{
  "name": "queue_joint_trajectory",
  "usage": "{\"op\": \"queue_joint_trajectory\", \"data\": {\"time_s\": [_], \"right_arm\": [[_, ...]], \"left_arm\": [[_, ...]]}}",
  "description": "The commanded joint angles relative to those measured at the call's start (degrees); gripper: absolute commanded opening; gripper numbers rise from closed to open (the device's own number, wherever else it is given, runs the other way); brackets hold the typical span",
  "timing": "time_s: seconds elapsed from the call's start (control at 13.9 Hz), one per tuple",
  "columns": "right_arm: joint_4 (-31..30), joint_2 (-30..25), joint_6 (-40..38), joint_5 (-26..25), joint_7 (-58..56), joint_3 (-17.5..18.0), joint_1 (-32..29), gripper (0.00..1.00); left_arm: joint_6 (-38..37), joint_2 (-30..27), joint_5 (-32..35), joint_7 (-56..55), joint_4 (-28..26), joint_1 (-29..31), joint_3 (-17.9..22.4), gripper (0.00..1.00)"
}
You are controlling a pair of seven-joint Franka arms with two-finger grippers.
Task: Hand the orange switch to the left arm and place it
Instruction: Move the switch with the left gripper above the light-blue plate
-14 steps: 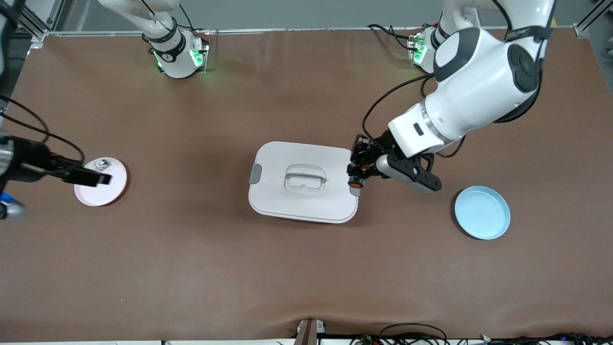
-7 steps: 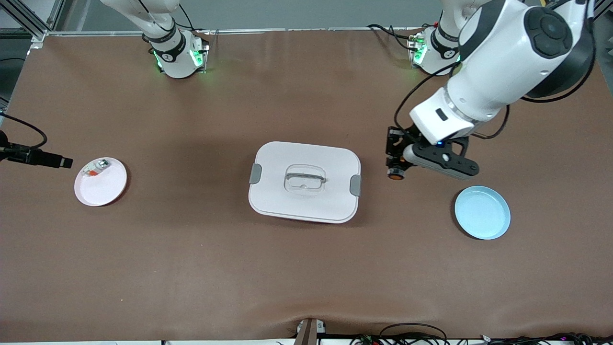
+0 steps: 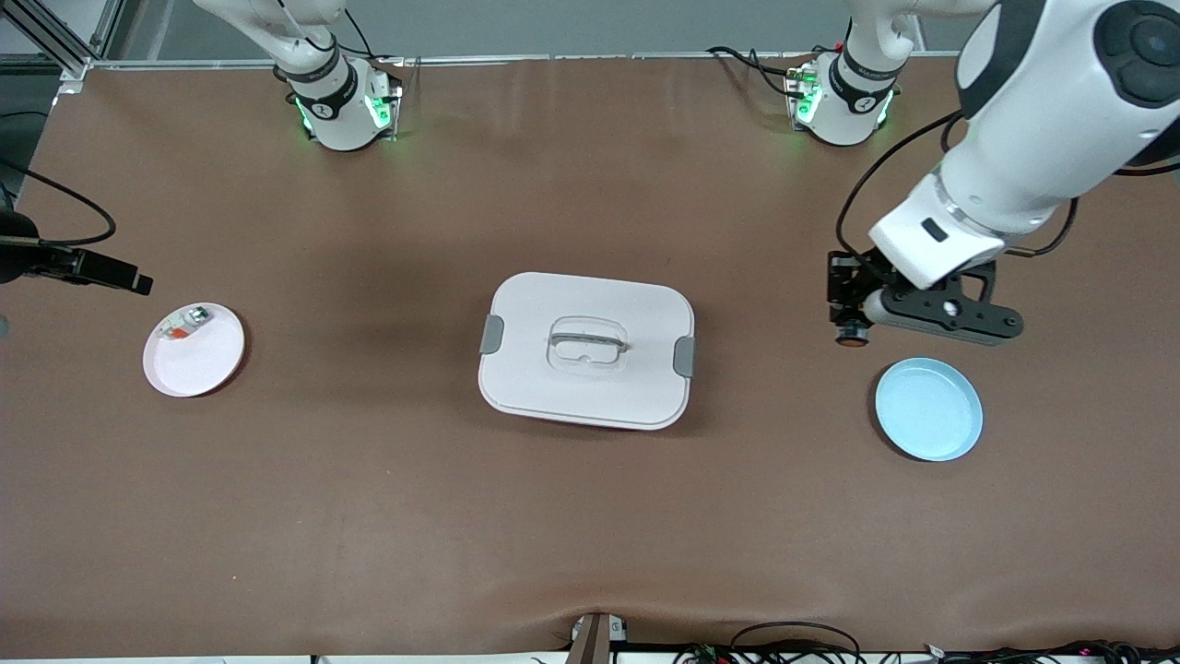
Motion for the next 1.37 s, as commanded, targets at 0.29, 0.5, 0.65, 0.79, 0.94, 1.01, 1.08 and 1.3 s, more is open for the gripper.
{"op": "queue_joint_trajectory", "data": {"time_s": [0.29,0.5,0.65,0.79,0.94,1.01,1.08,1.3], "right_arm": [[-10.0,-7.0,7.2,-1.4,-5.6,0.4,-0.4,1.0],[-9.6,-6.9,6.7,-1.5,-4.3,0.3,-0.4,1.0],[-9.1,-7.0,7.1,-2.4,-3.7,0.3,-0.4,1.0],[-8.8,-6.8,7.3,-3.4,-3.7,0.4,-0.3,1.0],[-8.7,-6.3,7.1,-4.3,-3.8,0.5,0.0,1.0],[-8.8,-6.3,6.9,-4.3,-4.2,0.5,0.0,1.0],[-8.7,-6.3,7.0,-3.6,-3.8,0.5,-0.2,1.0],[-8.7,-6.3,7.3,-3.6,-3.6,0.2,-0.5,1.0]], "left_arm": [[-7.0,-2.9,2.8,0.8,-1.7,6.8,-0.3,0.0],[-8.6,-3.5,3.0,0.8,-1.7,9.3,-0.2,0.0],[-8.9,-3.5,3.0,-0.4,-1.8,11.1,-0.3,0.0],[-9.4,-3.6,3.0,-0.9,-1.8,12.6,-0.2,0.0],[-9.5,-3.4,3.0,-4.9,-1.7,13.9,-0.2,0.0],[-9.6,-3.1,3.0,-7.9,-1.7,14.3,-0.2,0.0],[-9.5,-3.0,3.1,-10.7,-1.7,14.4,-0.2,0.0],[-9.5,-1.7,3.0,-20.5,-1.3,15.4,-0.2,0.0]]}}
